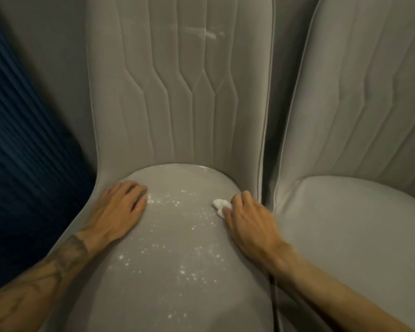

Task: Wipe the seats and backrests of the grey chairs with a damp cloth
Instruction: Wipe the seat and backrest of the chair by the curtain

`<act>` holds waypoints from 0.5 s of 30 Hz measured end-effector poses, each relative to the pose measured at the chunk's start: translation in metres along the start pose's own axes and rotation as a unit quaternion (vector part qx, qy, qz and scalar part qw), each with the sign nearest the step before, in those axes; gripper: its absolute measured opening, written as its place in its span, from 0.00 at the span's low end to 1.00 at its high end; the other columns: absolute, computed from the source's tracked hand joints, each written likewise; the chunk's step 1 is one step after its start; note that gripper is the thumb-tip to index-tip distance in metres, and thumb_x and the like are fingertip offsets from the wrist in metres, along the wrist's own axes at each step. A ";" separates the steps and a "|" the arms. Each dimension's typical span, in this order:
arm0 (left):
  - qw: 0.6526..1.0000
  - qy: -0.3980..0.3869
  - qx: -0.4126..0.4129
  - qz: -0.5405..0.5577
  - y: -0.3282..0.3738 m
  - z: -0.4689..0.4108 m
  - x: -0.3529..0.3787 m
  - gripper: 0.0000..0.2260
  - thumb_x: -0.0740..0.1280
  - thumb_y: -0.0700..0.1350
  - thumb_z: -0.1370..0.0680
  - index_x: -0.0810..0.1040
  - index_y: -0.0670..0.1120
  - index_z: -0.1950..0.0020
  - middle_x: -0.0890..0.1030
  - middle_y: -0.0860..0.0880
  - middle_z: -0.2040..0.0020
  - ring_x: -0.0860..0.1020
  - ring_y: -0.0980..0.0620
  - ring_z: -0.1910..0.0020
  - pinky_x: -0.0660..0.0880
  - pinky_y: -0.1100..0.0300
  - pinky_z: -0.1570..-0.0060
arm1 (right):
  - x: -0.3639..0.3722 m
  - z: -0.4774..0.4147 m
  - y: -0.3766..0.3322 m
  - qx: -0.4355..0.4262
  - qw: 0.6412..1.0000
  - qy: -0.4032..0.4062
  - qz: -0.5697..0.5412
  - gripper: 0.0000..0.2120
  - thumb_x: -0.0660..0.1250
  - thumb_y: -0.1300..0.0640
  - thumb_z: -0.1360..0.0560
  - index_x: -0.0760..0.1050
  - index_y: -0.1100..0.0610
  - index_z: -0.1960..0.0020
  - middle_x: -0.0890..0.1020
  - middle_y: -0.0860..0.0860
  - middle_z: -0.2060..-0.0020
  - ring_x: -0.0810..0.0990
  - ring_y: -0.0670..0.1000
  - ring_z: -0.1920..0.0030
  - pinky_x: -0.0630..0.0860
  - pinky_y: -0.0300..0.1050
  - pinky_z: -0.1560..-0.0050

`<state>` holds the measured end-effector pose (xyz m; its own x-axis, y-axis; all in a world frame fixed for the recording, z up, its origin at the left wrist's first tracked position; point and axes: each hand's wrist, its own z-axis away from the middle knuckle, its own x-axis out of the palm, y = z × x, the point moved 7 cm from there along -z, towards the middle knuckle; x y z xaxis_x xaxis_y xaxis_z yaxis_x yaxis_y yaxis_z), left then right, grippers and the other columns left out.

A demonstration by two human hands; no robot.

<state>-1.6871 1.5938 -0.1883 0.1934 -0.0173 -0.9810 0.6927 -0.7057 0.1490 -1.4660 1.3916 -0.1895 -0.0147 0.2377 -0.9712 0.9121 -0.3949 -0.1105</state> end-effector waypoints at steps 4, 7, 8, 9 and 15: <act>0.998 0.003 0.058 0.011 -0.037 -0.011 -0.002 0.19 0.56 0.55 0.13 0.77 0.48 0.28 0.77 0.48 0.32 0.75 0.47 0.35 0.72 0.49 0.34 | 0.007 -0.017 -0.002 0.013 0.999 -0.006 0.031 0.14 0.49 0.45 0.15 0.67 0.53 0.45 0.71 0.51 0.48 0.78 0.55 0.52 0.66 0.48 0.60; 0.993 -0.012 0.111 0.025 -0.053 -0.018 -0.006 0.22 0.53 0.59 0.14 0.77 0.50 0.28 0.77 0.51 0.33 0.74 0.52 0.36 0.73 0.53 0.36 | 0.011 -0.035 -0.014 0.078 0.996 0.017 0.029 0.14 0.50 0.47 0.15 0.68 0.55 0.44 0.73 0.53 0.47 0.77 0.55 0.51 0.66 0.47 0.58; 0.991 -0.017 0.127 0.028 -0.057 -0.020 -0.007 0.22 0.53 0.59 0.14 0.77 0.51 0.28 0.77 0.52 0.33 0.74 0.53 0.36 0.72 0.55 0.36 | 0.013 -0.039 -0.019 0.098 0.995 0.017 0.022 0.14 0.49 0.47 0.15 0.68 0.55 0.44 0.73 0.53 0.46 0.77 0.55 0.50 0.67 0.47 0.57; 0.989 -0.018 0.144 0.030 -0.060 -0.022 -0.008 0.22 0.53 0.59 0.14 0.77 0.51 0.28 0.77 0.53 0.34 0.74 0.54 0.37 0.72 0.56 0.37 | 0.016 -0.040 -0.023 0.108 0.994 0.012 0.001 0.15 0.49 0.47 0.15 0.68 0.56 0.44 0.74 0.54 0.46 0.76 0.56 0.50 0.68 0.47 0.56; 0.975 0.025 0.188 0.114 -0.066 -0.022 -0.003 0.24 0.53 0.56 0.15 0.81 0.45 0.31 0.79 0.50 0.38 0.75 0.51 0.40 0.69 0.56 0.38 | 0.008 -0.031 -0.029 0.058 0.998 -0.021 -0.031 0.16 0.49 0.42 0.17 0.67 0.54 0.48 0.72 0.53 0.49 0.77 0.58 0.53 0.67 0.48 0.60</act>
<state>-1.7180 1.6556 -0.1926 0.3533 -0.1759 -0.9188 0.3264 -0.8973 0.2973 -1.4797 1.4327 -0.1874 -0.0890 0.2289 -0.9694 0.8556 -0.4807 -0.1921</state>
